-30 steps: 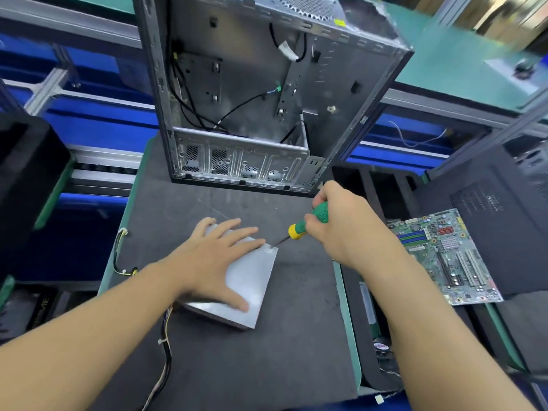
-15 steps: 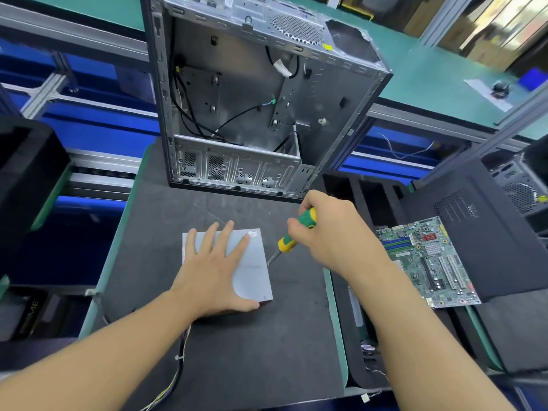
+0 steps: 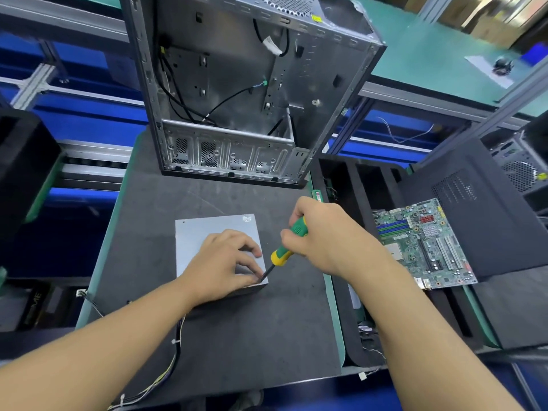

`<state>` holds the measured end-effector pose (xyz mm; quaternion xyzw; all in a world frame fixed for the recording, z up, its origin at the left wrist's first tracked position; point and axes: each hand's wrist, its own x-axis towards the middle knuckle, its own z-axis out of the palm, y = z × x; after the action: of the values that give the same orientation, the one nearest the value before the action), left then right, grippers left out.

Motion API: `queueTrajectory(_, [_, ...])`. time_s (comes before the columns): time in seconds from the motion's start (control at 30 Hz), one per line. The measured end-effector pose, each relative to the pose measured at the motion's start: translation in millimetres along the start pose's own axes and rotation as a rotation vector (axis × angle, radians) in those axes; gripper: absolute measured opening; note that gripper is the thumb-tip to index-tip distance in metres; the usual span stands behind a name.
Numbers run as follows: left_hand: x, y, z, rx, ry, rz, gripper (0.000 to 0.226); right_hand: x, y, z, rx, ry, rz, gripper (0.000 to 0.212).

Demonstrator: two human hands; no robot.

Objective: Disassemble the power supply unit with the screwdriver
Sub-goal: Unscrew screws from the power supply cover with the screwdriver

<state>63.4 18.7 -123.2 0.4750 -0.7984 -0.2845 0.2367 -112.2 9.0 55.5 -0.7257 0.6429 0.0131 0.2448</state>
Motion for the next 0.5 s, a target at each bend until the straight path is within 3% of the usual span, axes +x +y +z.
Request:
queueTrajectory(0.37, [-2.5, -1.0, 7.7, 0.055, 0.017, -0.003, 0.019, -1.0, 3.6, 1.3, -0.002, 0.017, 0.0, 0.021])
queueTrajectory(0.5, [-1.2, -2.4, 6.2, 0.047, 0.002, 0.0, 0.008, -1.0, 2.7, 1.1, 0.005, 0.014, 0.002, 0.02])
